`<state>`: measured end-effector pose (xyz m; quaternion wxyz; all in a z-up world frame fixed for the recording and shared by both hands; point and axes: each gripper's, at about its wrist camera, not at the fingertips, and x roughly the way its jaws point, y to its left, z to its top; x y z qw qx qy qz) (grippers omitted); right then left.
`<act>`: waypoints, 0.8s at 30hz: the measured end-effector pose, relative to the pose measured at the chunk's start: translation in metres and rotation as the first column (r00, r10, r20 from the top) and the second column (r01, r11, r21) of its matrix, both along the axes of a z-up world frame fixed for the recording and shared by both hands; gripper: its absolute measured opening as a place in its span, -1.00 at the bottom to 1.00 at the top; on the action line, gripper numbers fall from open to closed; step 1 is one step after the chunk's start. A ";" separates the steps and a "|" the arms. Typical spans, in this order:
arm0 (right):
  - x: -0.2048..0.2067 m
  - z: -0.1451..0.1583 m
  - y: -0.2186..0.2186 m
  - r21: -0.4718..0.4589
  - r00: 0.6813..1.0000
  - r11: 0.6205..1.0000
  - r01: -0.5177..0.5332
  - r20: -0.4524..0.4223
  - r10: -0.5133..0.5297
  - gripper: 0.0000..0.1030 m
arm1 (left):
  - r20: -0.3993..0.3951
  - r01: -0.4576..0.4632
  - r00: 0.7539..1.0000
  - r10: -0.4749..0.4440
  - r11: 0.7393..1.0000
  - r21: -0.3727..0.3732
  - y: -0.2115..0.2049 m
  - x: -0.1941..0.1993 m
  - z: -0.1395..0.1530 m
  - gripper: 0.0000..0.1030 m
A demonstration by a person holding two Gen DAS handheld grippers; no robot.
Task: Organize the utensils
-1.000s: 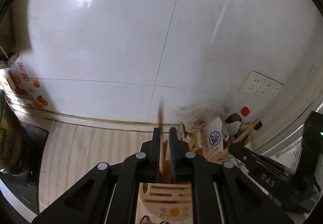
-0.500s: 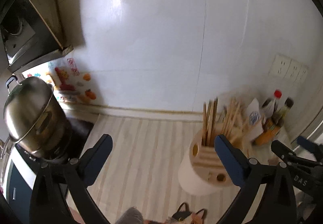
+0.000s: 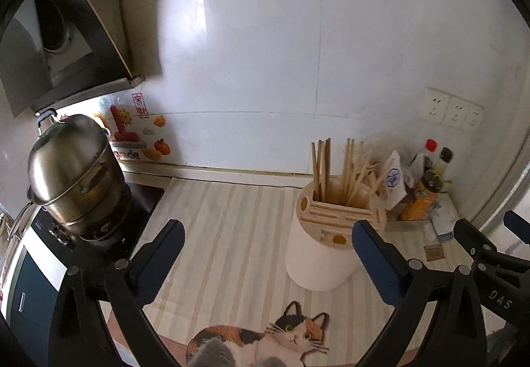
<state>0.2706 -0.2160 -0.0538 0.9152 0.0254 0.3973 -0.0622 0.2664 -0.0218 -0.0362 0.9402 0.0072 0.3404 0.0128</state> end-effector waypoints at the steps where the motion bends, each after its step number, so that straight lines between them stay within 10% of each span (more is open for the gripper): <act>1: -0.009 0.007 0.002 -0.004 1.000 1.000 0.002 0.013 -0.002 1.00 | 0.015 0.009 1.000 -0.008 1.000 -0.005 0.002 -0.012 0.007 1.00; 24: -0.227 0.136 0.061 -0.026 0.970 0.997 0.078 0.234 -0.070 1.00 | 0.154 0.036 0.987 -0.038 0.999 0.013 0.044 -0.196 0.085 1.00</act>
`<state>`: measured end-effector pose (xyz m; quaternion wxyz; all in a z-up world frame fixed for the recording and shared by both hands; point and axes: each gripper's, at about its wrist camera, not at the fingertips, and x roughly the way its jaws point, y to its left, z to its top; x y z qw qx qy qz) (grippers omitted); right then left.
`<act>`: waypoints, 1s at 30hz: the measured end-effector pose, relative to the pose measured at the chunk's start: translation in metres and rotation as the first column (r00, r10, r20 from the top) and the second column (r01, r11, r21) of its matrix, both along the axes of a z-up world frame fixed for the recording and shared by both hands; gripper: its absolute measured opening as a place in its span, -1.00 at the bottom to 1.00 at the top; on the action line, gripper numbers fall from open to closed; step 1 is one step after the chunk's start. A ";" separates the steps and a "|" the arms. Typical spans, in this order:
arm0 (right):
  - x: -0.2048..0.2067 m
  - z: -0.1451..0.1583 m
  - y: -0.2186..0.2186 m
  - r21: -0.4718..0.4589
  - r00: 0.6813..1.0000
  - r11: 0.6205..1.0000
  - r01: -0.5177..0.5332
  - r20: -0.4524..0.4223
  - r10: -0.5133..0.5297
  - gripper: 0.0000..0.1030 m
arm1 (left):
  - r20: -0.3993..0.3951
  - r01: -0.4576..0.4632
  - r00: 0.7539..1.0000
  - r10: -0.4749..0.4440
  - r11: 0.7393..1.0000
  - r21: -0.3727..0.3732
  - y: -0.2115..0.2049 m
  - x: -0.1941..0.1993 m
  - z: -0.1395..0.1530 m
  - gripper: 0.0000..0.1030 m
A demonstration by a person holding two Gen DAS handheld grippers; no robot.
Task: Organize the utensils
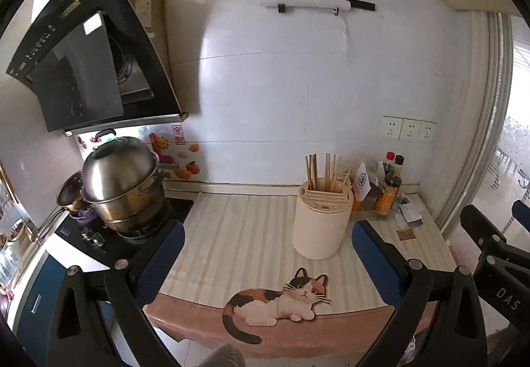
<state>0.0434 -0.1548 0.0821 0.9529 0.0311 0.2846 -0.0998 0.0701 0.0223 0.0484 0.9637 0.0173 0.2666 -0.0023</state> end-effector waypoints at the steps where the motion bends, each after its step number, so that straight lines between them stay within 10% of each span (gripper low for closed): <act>1: -0.003 0.002 0.001 -0.006 1.000 1.000 0.001 0.003 -0.001 1.00 | 0.003 -0.005 1.000 0.005 1.000 -0.001 0.000 -0.002 0.001 1.00; 30: 0.012 -0.006 -0.027 0.004 0.998 0.999 -0.042 -0.038 0.042 1.00 | -0.043 -0.045 0.998 0.045 0.999 -0.005 -0.023 0.001 -0.007 1.00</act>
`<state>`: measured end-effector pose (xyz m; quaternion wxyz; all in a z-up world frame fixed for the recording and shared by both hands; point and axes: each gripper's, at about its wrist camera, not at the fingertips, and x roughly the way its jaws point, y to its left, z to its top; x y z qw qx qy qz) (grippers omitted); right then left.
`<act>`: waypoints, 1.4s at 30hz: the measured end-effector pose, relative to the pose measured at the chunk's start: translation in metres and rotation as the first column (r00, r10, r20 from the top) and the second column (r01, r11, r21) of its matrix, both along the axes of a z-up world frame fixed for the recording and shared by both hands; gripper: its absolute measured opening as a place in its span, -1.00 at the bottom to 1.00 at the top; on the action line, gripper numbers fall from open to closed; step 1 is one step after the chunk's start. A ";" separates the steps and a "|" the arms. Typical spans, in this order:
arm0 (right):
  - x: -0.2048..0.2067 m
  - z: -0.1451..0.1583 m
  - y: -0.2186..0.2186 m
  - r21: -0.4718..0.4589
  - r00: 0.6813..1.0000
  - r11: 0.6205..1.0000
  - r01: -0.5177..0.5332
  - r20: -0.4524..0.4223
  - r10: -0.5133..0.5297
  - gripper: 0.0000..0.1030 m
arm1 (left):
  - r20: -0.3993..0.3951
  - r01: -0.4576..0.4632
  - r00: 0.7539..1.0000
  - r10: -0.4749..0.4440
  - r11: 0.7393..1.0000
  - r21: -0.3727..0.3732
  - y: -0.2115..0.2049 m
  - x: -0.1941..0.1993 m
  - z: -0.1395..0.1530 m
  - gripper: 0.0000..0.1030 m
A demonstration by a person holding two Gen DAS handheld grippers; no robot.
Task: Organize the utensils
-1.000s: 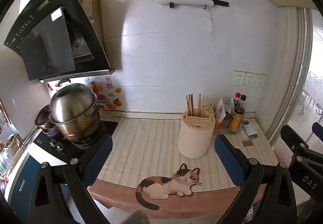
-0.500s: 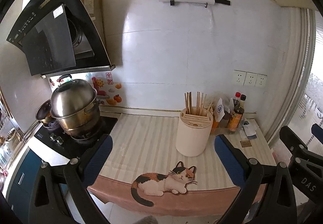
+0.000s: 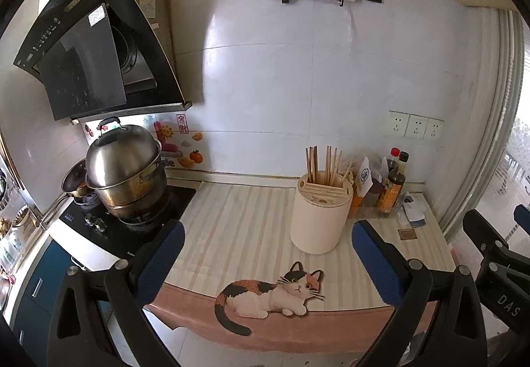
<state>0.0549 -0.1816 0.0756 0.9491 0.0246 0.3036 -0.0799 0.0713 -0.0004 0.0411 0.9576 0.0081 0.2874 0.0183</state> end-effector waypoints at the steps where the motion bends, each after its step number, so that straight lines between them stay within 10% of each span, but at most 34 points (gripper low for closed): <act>1: 0.000 0.000 0.000 0.000 1.000 1.000 -0.001 0.000 0.001 1.00 | 0.000 0.000 1.000 0.000 1.000 0.000 0.000 0.000 0.000 1.00; 42: -0.001 -0.003 -0.004 -0.001 1.000 1.000 0.004 0.001 -0.004 1.00 | -0.010 0.019 1.000 -0.019 1.000 0.001 -0.005 -0.002 -0.001 1.00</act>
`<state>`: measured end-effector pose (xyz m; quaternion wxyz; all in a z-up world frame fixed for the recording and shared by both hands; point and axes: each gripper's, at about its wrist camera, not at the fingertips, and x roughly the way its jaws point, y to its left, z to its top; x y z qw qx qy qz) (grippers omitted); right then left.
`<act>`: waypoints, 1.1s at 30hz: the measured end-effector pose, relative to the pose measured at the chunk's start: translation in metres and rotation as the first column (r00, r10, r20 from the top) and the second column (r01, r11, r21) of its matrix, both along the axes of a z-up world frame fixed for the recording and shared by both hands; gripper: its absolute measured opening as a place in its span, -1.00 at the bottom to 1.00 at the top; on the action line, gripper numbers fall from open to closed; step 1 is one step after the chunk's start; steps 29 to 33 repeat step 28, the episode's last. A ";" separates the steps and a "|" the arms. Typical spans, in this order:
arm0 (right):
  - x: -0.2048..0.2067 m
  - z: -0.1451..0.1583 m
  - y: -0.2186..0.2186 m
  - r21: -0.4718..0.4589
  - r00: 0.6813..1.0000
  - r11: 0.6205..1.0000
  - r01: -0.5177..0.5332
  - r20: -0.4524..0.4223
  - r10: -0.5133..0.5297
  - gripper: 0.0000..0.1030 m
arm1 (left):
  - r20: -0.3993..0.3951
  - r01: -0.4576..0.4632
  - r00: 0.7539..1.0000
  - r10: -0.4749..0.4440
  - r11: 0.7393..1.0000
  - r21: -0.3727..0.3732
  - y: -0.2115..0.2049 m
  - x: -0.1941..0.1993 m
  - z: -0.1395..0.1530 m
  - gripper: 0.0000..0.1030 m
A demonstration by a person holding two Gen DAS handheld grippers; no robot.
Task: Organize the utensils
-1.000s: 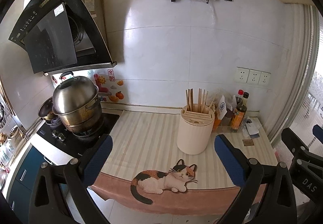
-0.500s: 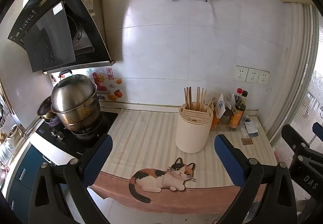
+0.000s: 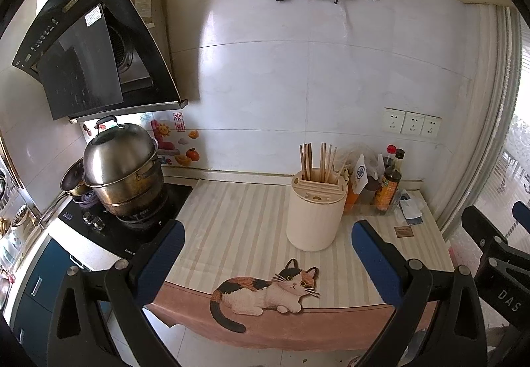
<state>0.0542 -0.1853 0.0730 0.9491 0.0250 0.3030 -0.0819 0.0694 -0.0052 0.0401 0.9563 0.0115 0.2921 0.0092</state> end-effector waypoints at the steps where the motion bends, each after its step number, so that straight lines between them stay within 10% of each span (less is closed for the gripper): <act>1: 0.000 0.000 0.000 0.000 1.000 1.000 0.001 0.001 -0.001 1.00 | 0.000 0.001 1.000 -0.001 1.000 0.002 -0.001 0.000 0.000 1.00; 33: -0.003 0.002 -0.007 0.002 1.000 1.000 0.004 0.010 -0.004 1.00 | 0.016 0.022 1.000 -0.022 1.000 -0.007 -0.007 -0.003 0.007 1.00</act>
